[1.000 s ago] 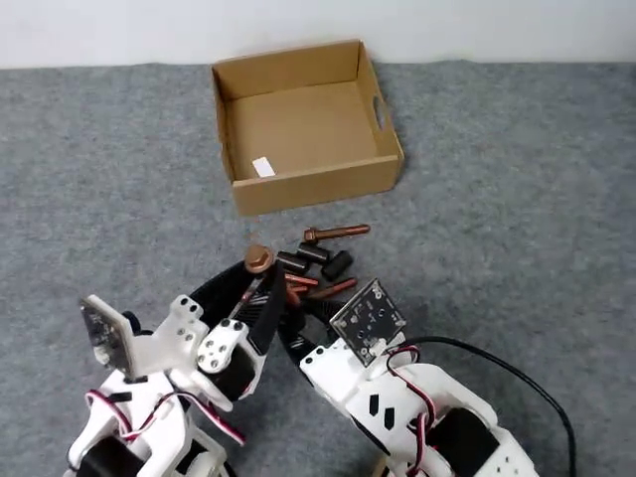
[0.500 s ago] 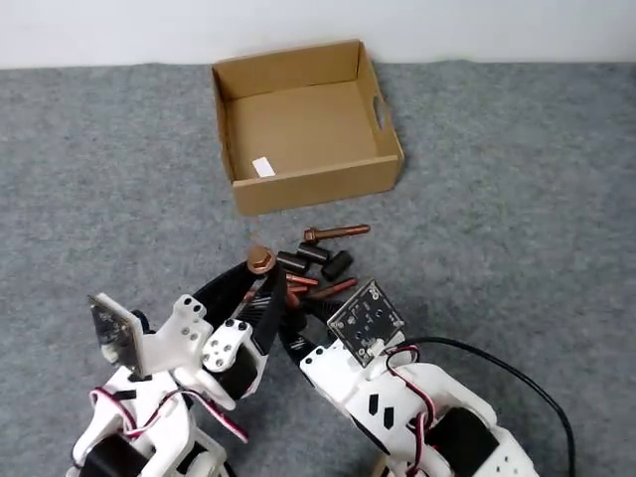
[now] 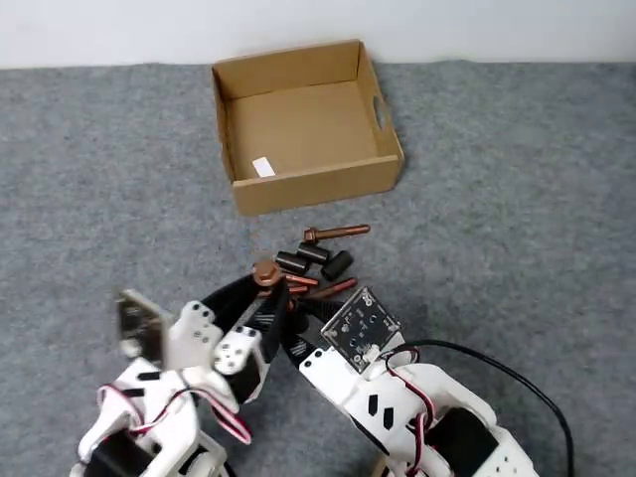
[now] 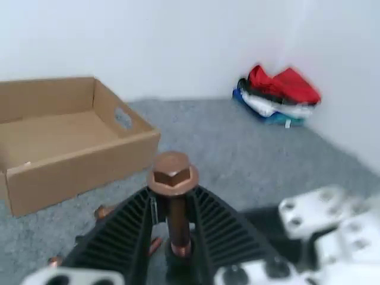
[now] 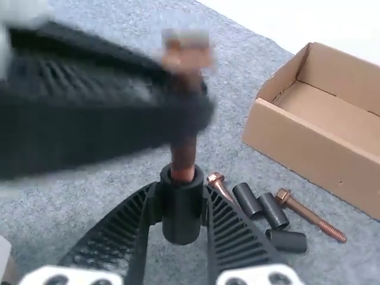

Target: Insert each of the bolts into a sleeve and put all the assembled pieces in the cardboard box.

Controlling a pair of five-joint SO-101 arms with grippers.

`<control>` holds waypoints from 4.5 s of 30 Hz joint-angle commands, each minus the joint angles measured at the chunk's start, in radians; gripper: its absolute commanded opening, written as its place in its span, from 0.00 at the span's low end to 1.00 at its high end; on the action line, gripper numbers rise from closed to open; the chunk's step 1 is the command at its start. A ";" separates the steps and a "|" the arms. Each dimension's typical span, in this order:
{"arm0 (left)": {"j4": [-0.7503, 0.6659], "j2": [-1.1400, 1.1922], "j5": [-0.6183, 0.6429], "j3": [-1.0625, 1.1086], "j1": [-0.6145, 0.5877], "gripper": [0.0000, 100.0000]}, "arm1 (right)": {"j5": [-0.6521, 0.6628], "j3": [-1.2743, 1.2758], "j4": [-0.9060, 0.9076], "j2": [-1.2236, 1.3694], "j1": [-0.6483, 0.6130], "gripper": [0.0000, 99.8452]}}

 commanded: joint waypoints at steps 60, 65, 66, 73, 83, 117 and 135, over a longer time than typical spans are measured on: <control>-0.008 -0.006 -0.203 0.415 -0.583 0.00 | -0.359 -1.312 -0.255 1.523 0.559 0.01; -0.005 -0.006 -0.201 0.415 -0.583 0.00 | -0.278 -1.524 -0.289 1.773 0.556 0.01; -0.003 -0.006 -0.199 0.415 -0.583 0.00 | -0.267 -1.557 -0.289 1.819 0.555 0.01; -0.003 -0.006 -0.198 0.415 -0.583 0.00 | -0.229 -1.749 -0.282 2.114 0.559 0.01; 0.003 -0.003 -0.196 0.415 -0.580 0.00 | -0.118 -1.873 -0.179 2.339 0.544 0.04; 0.011 -0.003 -0.196 0.415 -0.582 0.00 | -0.440 -2.522 0.878 2.295 0.440 0.03; 0.012 -0.003 -0.196 0.415 -0.582 0.00 | -0.663 -1.880 0.871 2.045 0.369 0.07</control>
